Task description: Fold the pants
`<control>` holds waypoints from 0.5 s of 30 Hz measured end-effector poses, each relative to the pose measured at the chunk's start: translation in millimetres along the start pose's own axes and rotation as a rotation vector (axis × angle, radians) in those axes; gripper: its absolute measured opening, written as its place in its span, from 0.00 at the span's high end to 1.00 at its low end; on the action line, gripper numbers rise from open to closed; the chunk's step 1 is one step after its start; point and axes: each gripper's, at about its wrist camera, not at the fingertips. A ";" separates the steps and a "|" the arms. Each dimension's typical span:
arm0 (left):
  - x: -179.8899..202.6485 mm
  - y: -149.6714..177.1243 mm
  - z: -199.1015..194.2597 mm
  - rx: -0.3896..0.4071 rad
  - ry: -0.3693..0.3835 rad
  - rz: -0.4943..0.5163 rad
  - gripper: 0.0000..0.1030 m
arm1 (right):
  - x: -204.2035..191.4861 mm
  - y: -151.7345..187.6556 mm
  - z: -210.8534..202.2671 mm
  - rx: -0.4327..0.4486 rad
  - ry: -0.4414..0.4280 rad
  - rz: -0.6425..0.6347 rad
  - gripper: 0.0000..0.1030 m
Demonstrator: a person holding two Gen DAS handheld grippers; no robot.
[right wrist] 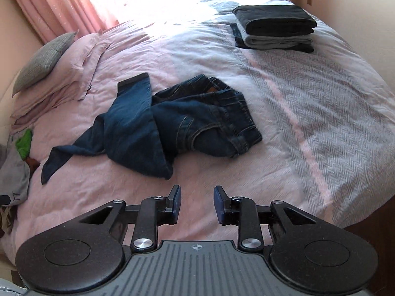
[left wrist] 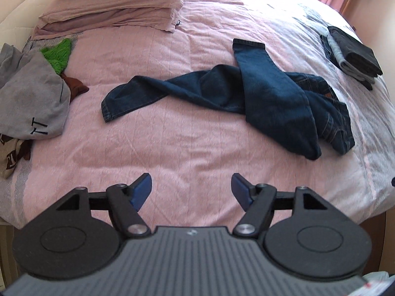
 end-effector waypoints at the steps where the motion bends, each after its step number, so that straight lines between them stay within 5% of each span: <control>1: -2.3 6.4 -2.7 -0.002 0.000 0.005 0.35 | -5.8 5.1 -0.6 -0.002 -0.001 -0.006 0.74; 15: -5.0 56.2 -38.1 0.036 0.050 0.101 0.33 | -40.8 72.2 -29.8 0.015 -0.020 -0.020 0.74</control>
Point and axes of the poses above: each gripper's, at about its wrist camera, not at the fingertips, and z roughly the way its jaws point, x to its right, y to its underside, and after that the axes turned 2 degrees about y, right-handed
